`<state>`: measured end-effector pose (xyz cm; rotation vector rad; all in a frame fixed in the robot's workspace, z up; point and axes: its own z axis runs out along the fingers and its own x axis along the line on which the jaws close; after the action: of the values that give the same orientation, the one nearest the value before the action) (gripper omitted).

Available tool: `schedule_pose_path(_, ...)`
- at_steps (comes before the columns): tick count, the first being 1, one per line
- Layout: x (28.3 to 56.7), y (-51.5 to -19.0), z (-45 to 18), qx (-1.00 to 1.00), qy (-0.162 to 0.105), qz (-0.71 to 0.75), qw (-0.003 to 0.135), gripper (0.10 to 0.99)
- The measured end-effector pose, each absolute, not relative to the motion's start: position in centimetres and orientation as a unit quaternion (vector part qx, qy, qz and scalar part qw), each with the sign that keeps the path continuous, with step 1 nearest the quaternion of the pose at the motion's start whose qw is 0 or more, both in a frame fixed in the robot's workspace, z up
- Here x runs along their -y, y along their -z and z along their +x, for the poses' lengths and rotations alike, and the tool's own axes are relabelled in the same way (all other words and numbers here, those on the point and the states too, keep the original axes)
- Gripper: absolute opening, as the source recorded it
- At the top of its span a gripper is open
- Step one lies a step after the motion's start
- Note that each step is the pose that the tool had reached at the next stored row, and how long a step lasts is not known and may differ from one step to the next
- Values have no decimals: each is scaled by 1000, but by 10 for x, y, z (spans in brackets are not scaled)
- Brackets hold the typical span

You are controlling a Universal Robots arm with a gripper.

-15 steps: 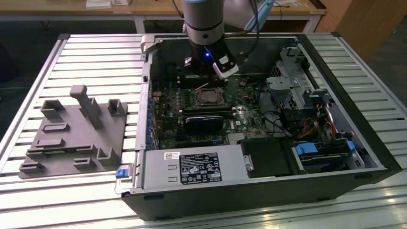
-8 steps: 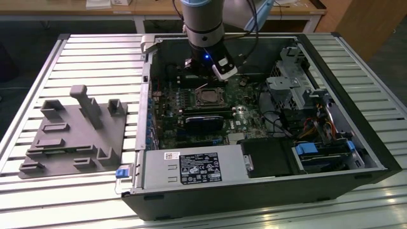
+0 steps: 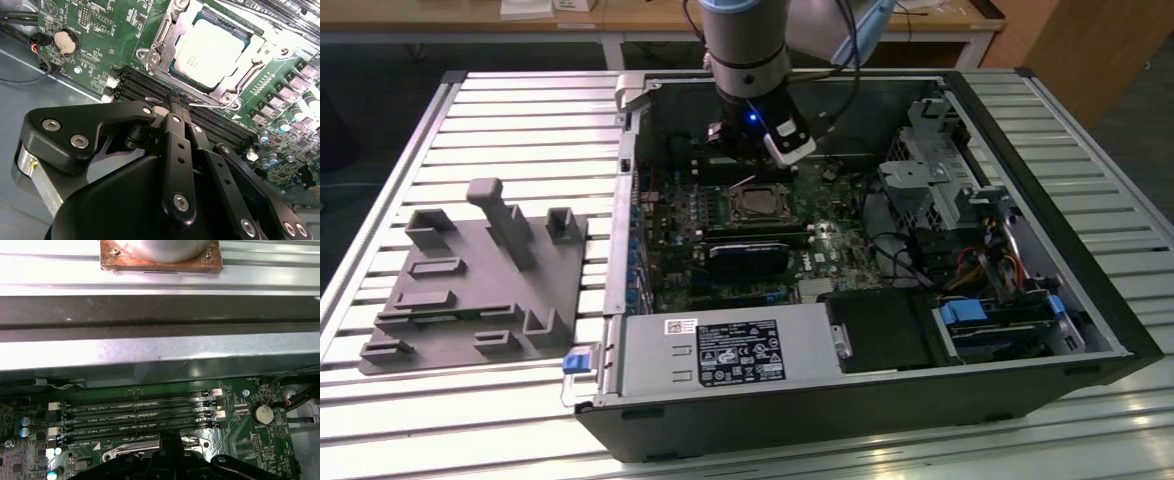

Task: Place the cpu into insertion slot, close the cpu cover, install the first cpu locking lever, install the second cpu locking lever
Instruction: 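Install the first cpu locking lever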

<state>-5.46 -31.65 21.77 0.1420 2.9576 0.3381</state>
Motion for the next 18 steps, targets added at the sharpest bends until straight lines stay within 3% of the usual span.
schedule_pose_path(8,315,-217,-55,-990,-109,47,81,106)
schedule_pose_path(13,315,-215,-56,-988,-107,45,103,106)
schedule_pose_path(18,313,-213,-57,-988,-100,46,108,106)
